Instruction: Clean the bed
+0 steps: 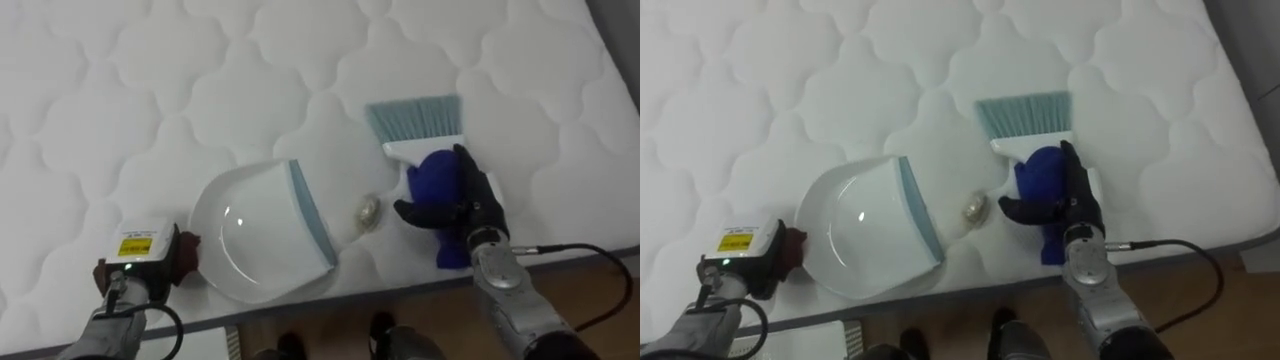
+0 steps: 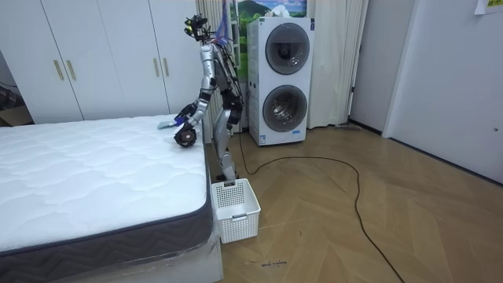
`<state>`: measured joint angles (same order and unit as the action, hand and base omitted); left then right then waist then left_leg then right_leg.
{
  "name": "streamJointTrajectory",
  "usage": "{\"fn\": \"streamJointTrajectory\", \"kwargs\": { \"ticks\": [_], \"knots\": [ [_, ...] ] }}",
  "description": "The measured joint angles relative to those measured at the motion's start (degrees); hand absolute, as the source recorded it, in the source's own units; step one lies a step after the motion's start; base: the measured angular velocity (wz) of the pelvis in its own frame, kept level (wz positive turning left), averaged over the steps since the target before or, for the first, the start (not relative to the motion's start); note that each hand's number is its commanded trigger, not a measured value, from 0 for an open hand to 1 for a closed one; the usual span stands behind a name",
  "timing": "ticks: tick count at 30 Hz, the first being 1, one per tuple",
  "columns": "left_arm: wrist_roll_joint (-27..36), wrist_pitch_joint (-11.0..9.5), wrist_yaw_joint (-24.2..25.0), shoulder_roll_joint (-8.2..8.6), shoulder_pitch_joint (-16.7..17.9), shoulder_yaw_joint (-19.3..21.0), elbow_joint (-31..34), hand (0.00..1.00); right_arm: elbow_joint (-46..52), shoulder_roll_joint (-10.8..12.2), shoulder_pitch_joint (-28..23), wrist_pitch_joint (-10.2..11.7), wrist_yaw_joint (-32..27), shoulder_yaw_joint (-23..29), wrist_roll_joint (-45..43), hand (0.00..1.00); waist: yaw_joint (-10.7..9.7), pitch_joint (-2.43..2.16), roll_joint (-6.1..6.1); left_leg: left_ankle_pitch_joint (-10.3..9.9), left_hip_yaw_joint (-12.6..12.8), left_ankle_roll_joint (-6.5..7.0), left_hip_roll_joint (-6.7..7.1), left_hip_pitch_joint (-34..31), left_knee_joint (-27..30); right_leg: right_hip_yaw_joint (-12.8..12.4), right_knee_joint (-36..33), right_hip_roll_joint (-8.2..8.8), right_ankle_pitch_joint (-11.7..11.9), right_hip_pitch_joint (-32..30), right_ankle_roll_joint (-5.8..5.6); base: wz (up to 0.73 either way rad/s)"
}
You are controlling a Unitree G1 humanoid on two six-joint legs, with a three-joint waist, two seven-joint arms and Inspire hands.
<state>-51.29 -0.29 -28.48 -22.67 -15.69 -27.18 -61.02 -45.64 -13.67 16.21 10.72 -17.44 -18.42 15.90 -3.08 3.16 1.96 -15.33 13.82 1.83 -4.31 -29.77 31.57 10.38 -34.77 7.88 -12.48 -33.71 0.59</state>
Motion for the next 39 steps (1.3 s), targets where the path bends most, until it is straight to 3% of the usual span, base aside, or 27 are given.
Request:
{"fn": "streamJointTrajectory", "kwargs": {
  "ticks": [15,18,20,28,29,30,31,32,33,39],
  "knots": [
    [-0.2,0.4,0.0,0.02,0.7,-0.7,1.0,1.00,-4.4,0.0,-0.2,1.2,0.1,0.0,-3.2,0.00,-0.6,-0.08,-0.01,0.0,-0.3,0.06,0.24,1.1,0.0,1.8,0.2,0.86,0.0,1.6,-0.01,0.02],
    [-0.3,0.7,0.0,0.01,0.8,-1.1,0.8,1.00,-7.1,0.0,-0.2,1.7,0.1,-0.1,-6.3,0.00,-1.1,-0.21,0.11,0.0,-0.5,0.06,0.10,1.7,-0.2,2.4,1.2,0.68,0.0,2.8,-0.05,0.04],
    [-0.6,0.9,0.0,0.01,1.2,-1.1,0.8,1.00,-8.2,0.0,-0.4,1.8,-0.1,-0.1,-8.6,0.00,-1.1,-0.62,-0.01,0.0,-0.4,0.06,0.01,1.8,-0.2,2.4,1.4,0.55,0.0,3.0,-0.05,0.02],
    [-0.6,1.6,0.0,0.02,1.6,-1.2,0.8,1.00,-10.2,0.0,-1.8,1.7,-5.0,-0.5,-23.1,0.00,-1.3,-0.74,0.14,0.0,-0.5,0.05,0.06,2.1,-0.4,2.3,2.1,0.02,0.0,3.6,-0.07,0.00],
    [-0.6,1.6,0.0,0.02,1.7,-1.2,0.9,1.00,-10.4,0.0,-2.0,1.7,-5.4,-0.5,-23.6,0.03,-1.3,-0.74,0.14,0.0,-0.5,0.04,0.08,2.2,-0.5,2.3,2.1,0.02,0.0,3.6,-0.07,0.00],
    [-0.6,1.6,0.0,0.02,1.8,-1.2,0.9,1.00,-10.6,0.0,-2.2,1.7,-6.0,-0.5,-24.6,0.22,-1.3,-0.76,0.16,0.0,-0.5,0.04,0.14,2.3,-0.7,2.3,2.1,0.03,0.0,3.7,-0.08,0.00],
    [-0.6,1.7,0.1,0.02,1.8,-1.2,0.9,1.00,-10.8,0.0,-2.3,1.6,-6.6,-0.5,-25.3,0.51,-1.3,-0.79,0.21,0.0,-0.5,0.04,0.14,2.3,-0.8,2.3,2.1,0.01,0.1,3.7,-0.11,0.00],
    [-0.6,1.8,0.4,0.02,1.8,-1.2,0.9,1.00,-11.4,0.0,-2.3,1.6,-7.0,-0.5,-25.6,0.66,-1.3,-0.80,0.22,0.0,-0.5,0.04,0.11,2.4,-0.8,2.3,2.1,0.02,0.1,3.8,-0.12,0.00],
    [-0.6,1.8,0.5,0.02,1.9,-1.2,0.9,1.00,-11.8,0.0,-2.3,1.6,-7.1,-0.5,-25.8,1.00,-1.3,-0.81,0.23,0.0,-0.5,0.04,0.09,2.5,-0.8,2.3,2.1,0.01,0.1,3.9,-0.13,0.00],
    [-0.6,2.0,2.3,0.53,2.0,-1.3,0.8,1.00,-14.5,-1.7,-1.6,0.8,-9.8,-0.5,-27.5,1.00,-1.3,-0.82,0.20,0.1,-0.5,0.07,0.35,4.1,-1.9,2.4,2.2,0.52,0.0,5.2,-0.31,0.01]
  ]
}}
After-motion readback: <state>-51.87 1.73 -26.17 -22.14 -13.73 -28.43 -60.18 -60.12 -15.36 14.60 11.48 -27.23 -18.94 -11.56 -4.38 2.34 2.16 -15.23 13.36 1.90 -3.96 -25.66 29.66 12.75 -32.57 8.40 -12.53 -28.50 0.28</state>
